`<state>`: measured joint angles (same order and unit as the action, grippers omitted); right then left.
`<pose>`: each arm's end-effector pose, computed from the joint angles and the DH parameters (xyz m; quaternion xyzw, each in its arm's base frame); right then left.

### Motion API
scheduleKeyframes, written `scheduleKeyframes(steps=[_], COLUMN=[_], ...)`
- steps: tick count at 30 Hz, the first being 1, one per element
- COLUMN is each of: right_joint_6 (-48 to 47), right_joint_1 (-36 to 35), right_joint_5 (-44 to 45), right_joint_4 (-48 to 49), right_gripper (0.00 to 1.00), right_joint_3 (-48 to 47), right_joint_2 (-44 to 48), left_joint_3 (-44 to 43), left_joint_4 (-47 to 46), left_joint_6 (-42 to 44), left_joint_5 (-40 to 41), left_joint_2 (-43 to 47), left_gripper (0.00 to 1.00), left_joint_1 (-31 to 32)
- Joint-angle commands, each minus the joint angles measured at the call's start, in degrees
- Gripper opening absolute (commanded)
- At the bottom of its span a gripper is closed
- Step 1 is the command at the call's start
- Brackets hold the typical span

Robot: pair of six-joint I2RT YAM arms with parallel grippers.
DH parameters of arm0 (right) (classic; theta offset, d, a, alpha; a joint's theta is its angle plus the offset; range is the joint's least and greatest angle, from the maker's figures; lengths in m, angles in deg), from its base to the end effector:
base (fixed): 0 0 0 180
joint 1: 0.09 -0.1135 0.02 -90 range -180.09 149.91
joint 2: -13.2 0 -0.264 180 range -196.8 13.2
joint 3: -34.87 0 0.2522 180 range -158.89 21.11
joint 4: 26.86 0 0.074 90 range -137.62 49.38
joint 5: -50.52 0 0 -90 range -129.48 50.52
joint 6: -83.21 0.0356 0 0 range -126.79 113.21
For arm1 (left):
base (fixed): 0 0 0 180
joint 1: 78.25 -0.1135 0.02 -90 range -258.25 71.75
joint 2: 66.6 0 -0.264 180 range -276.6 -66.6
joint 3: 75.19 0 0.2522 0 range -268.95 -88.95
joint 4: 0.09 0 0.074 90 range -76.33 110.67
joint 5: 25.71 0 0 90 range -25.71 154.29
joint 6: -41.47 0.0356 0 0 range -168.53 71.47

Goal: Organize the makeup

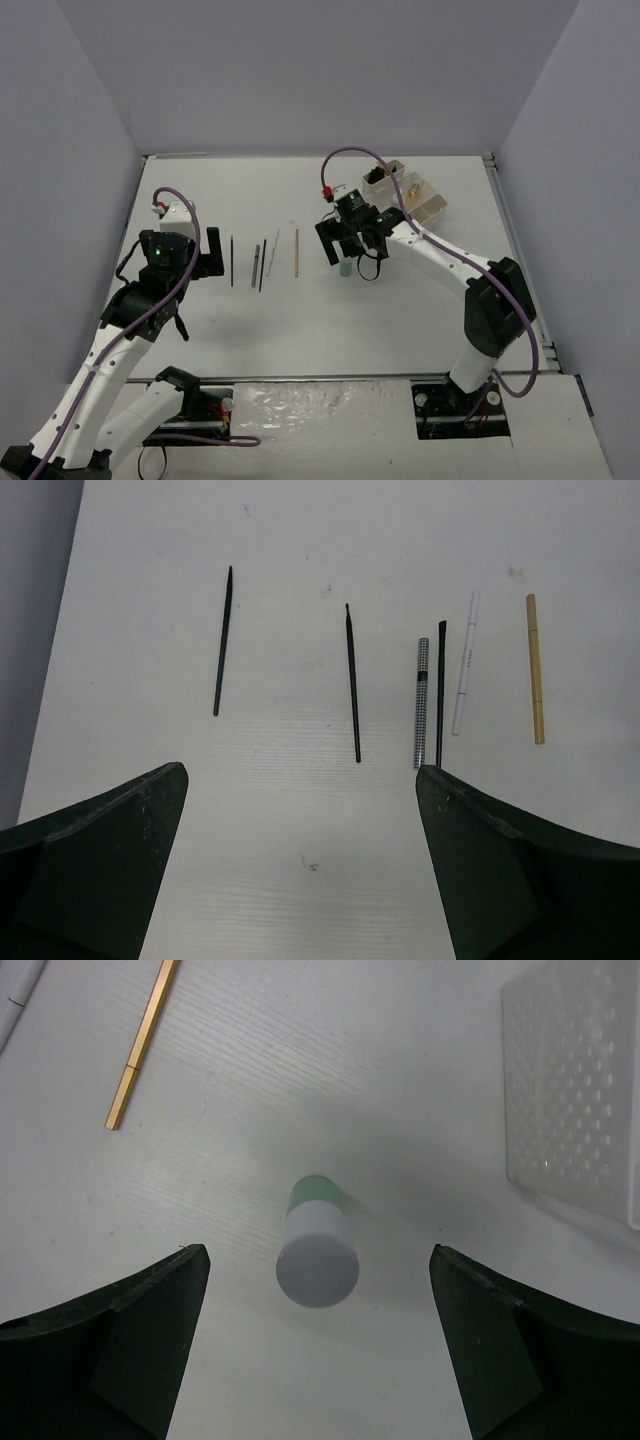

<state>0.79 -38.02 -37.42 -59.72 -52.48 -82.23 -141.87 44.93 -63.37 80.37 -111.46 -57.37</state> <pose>0.2985 0.2310 0.2691 -0.2309 0.8798 0.1455 0.3891 0.1590 -0.0501 0.3508 -0.0333 0.8296 -0.0560 0.5546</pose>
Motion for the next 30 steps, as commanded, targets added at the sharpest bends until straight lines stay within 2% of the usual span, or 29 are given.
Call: scheduleKeyframes(steps=[1,3,21,24,25,28,30], right_joint_6=[0.5,0.4,1.2,1.4,1.5,1.6,1.4], right_joint_1=[-0.5,-0.7,-2.0,-2.0,-2.0,-2.0,-1.9], right_joint_5=[3.3,3.3,6.1,7.0,7.1,7.7,7.9], right_joint_4=[-0.4,-0.8,-1.7,-1.7,-1.6,-1.7,-1.8], right_gripper=[0.87,0.85,0.48,0.36,0.35,0.16,0.09], right_joint_3=[-3.8,-4.6,-5.5,-5.6,-5.6,-6.0,-6.4], right_joint_2=[-3.1,-4.1,-8.9,-8.7,-8.7,-7.7,-7.0], left_joint_3=[-1.2,-1.1,-0.6,-0.5,-0.5,-0.5,-0.4], left_joint_4=[-1.4,-1.5,-2.1,-2.0,-2.0,-2.0,-2.0], left_joint_6=[1.8,1.8,1.1,1.1,1.1,1.0,1.0], left_joint_5=[1.4,1.2,-3.2,-3.3,-3.3,-3.4,-3.5], left_joint_2=[0.5,0.6,0.9,0.9,0.9,0.9,0.8], left_gripper=[0.97,0.97,0.97,0.97,0.97,0.97,0.97], left_joint_1=[-0.6,-0.7,-4.1,-4.3,-4.3,-4.4,-4.5])
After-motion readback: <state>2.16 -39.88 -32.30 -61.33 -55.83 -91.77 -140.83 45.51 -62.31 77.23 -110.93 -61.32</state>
